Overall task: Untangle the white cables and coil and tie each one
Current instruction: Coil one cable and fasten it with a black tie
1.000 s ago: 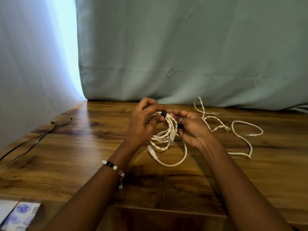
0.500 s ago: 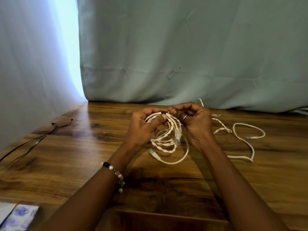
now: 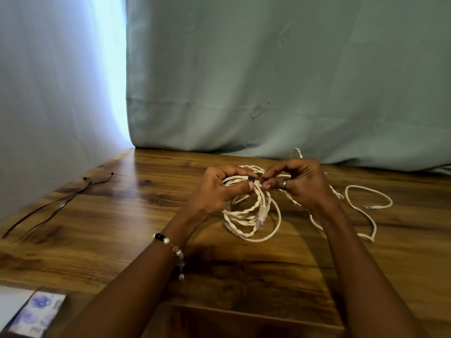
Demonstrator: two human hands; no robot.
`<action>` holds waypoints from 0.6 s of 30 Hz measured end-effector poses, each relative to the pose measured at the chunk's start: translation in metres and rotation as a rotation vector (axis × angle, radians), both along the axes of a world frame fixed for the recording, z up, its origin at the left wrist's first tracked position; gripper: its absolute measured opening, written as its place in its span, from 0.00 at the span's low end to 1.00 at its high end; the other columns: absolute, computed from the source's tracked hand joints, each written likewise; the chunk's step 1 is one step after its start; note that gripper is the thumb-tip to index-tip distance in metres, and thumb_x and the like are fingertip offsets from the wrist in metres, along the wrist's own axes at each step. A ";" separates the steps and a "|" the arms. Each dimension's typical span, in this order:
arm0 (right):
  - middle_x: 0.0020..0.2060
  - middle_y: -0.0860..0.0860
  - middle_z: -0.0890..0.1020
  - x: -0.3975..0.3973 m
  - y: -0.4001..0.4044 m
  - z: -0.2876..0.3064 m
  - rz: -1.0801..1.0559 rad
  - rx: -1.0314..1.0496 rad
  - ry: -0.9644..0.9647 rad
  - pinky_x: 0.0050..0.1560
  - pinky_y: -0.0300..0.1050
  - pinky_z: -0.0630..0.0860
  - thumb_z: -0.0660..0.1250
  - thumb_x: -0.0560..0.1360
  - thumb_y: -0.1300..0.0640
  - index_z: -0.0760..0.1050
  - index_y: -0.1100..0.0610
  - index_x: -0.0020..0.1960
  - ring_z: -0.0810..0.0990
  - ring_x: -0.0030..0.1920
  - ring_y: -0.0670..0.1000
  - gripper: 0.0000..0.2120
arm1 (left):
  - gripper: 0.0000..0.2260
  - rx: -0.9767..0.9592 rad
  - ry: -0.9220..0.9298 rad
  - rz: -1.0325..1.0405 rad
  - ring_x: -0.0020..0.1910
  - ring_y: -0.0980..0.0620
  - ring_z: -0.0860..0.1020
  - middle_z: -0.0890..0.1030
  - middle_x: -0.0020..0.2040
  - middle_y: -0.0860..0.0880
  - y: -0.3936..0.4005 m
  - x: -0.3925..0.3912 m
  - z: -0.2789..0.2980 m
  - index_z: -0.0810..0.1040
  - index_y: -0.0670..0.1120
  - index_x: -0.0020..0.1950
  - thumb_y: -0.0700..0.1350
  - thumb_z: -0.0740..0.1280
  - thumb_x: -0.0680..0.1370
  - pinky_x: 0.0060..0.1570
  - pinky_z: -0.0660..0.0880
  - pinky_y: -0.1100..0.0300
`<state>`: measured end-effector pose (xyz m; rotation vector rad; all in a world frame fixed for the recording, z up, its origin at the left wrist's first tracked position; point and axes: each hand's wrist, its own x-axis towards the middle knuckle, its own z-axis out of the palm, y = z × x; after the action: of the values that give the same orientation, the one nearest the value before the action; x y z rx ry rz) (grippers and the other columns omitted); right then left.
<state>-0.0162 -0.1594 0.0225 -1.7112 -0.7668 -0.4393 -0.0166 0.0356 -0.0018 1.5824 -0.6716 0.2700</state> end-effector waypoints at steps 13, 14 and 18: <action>0.35 0.48 0.85 0.003 0.007 -0.004 0.017 0.083 0.006 0.42 0.40 0.78 0.76 0.60 0.63 0.85 0.50 0.37 0.83 0.39 0.48 0.10 | 0.09 -0.038 -0.024 0.064 0.40 0.48 0.83 0.85 0.43 0.43 0.003 0.001 0.001 0.83 0.41 0.49 0.32 0.73 0.71 0.42 0.80 0.57; 0.36 0.49 0.85 0.003 0.006 -0.004 0.015 0.064 0.000 0.44 0.41 0.79 0.76 0.60 0.63 0.85 0.49 0.37 0.83 0.40 0.49 0.10 | 0.09 -0.034 -0.031 0.071 0.41 0.49 0.83 0.85 0.43 0.43 0.003 0.001 0.002 0.83 0.41 0.49 0.32 0.73 0.71 0.42 0.80 0.58; 0.37 0.52 0.85 0.004 0.004 -0.004 -0.029 0.016 -0.002 0.48 0.52 0.80 0.77 0.60 0.61 0.85 0.50 0.38 0.84 0.42 0.54 0.08 | 0.11 0.001 -0.058 0.086 0.43 0.50 0.84 0.85 0.45 0.46 0.004 0.002 0.000 0.84 0.41 0.51 0.33 0.74 0.69 0.43 0.80 0.60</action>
<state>-0.0126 -0.1557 0.0188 -1.7094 -0.7389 -0.4663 -0.0149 0.0399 -0.0015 1.6118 -0.6490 0.3810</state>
